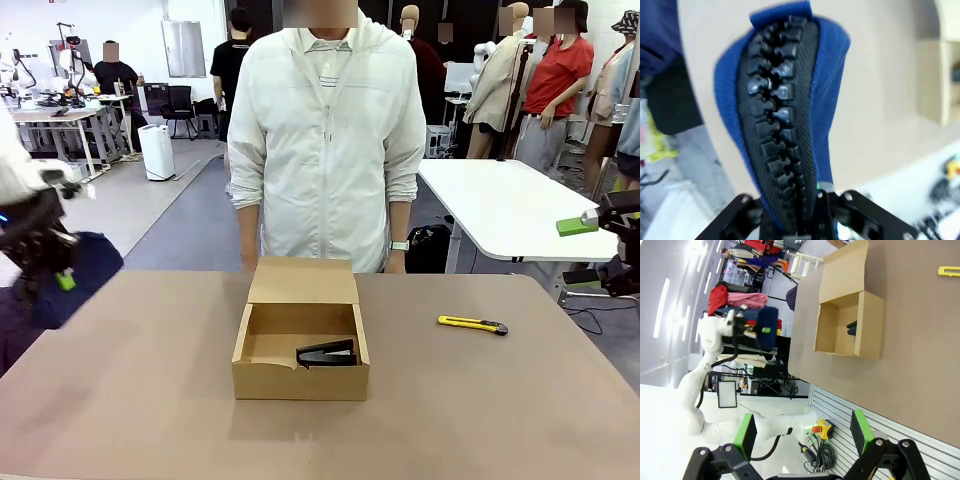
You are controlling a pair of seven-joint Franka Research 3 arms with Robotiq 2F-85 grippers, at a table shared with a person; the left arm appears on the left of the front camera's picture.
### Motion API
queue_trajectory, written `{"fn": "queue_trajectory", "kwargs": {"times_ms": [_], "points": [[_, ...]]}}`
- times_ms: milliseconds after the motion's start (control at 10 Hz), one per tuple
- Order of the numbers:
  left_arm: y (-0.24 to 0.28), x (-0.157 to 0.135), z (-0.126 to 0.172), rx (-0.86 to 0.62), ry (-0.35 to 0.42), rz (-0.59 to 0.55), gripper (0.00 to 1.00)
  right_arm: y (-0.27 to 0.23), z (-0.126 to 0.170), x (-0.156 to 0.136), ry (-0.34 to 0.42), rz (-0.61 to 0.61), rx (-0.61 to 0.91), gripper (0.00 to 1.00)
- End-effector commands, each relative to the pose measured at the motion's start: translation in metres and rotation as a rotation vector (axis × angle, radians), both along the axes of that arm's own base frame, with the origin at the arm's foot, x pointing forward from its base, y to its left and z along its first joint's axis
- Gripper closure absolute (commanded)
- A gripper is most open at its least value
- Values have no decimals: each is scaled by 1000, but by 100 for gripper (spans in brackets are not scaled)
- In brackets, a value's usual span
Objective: Pack the items into the box.
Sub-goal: Pick up the item specified by the human and place it in the Mailer Box.
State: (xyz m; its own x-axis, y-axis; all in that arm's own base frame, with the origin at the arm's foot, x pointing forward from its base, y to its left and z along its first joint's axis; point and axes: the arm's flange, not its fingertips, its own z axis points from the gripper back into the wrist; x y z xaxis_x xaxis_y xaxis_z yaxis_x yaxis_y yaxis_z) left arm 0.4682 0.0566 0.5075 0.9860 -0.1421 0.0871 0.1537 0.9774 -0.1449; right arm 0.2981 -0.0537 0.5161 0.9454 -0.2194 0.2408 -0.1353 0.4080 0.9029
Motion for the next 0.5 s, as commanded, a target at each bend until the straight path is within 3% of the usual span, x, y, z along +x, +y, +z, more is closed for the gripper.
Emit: {"fn": "queue_trajectory", "kwargs": {"times_ms": [0, 200, 300, 400], "points": [[19, -60, 33, -67, -9, -157, 100, 2, 4, 2, -12, -6, 31, 0], [44, -94, 33, -139, -21, -160, 100, 2, 4, 2, -12, -6, 31, 0], [17, -69, 51, -49, -15, -131, 100, 2, 4, 2, -12, -6, 31, 0], [17, -69, 51, -49, -15, -131, 100, 2, 4, 2, -12, -6, 31, 0]]}}
